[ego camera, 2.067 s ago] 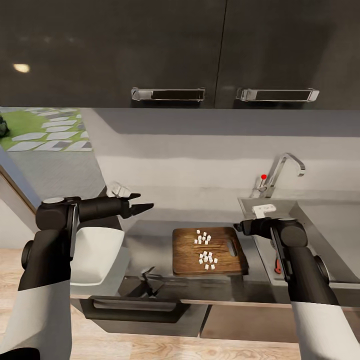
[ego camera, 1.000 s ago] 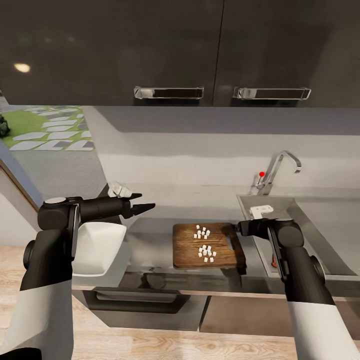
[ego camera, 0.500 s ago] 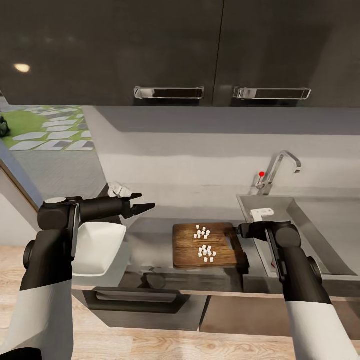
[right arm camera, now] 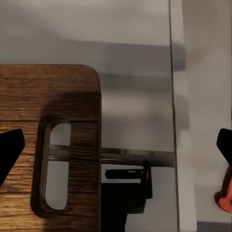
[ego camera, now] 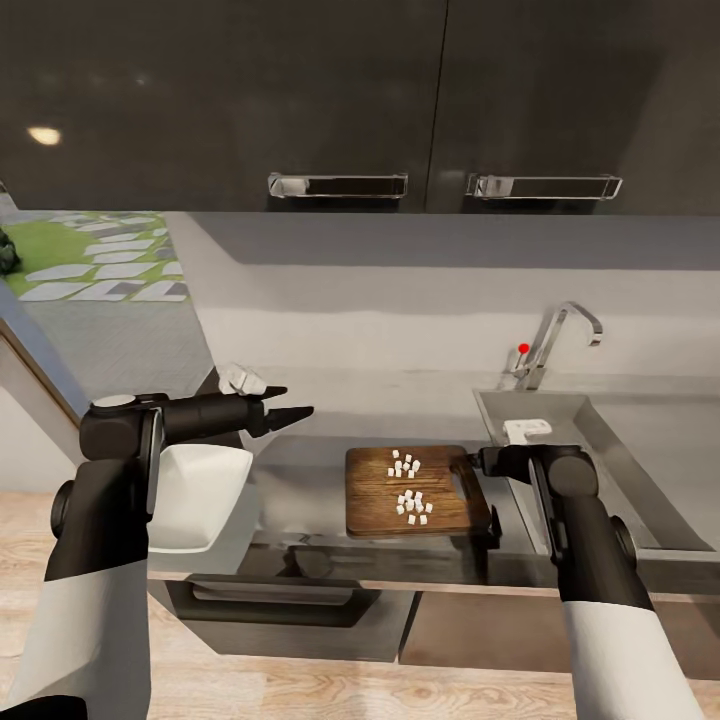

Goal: In the kitchen, take the Vidalia onion out of the sink, dice it on the chopping board with the paring knife, put the diced onion into the bowl on the countertop, then place both the paring knife and the chopping board into the sink.

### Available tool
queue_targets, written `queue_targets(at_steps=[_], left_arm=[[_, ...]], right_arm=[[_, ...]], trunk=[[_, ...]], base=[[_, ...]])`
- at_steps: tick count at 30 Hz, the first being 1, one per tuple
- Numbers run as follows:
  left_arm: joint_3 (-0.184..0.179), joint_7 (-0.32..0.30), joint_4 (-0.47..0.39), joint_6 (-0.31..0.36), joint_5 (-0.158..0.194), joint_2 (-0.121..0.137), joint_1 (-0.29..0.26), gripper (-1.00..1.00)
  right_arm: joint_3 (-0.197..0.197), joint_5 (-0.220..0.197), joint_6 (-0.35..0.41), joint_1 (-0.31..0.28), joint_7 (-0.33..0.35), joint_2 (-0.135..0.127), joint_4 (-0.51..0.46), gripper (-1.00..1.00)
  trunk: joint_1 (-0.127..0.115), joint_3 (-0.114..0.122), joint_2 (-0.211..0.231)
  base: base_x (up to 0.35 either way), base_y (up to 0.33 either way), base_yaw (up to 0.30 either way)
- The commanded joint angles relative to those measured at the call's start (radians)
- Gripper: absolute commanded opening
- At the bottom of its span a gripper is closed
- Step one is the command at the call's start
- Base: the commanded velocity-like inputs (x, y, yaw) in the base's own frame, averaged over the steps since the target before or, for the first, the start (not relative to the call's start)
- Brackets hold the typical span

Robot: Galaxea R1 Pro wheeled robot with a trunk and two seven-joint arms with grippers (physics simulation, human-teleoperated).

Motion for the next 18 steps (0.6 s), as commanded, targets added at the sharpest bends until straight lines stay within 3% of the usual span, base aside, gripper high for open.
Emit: queue_targets(at_steps=[1,18], left_arm=[[0.002,-0.010,-0.001,0.010,-0.010,-0.001,-0.001,1.00],[0.002,-0.013,-0.001,0.010,-0.010,-0.001,-0.001,1.00]], right_arm=[[-0.002,0.011,0.003,-0.001,0.007,0.006,0.000,1.00],[-0.003,0.010,0.003,-0.001,0.001,0.015,0.021,1.00]], trunk=[[0.001,-0.002,-0.002],[0.001,-0.002,-0.002]], base=[[0.000,0.000,0.000],[0.000,0.000,0.000]])
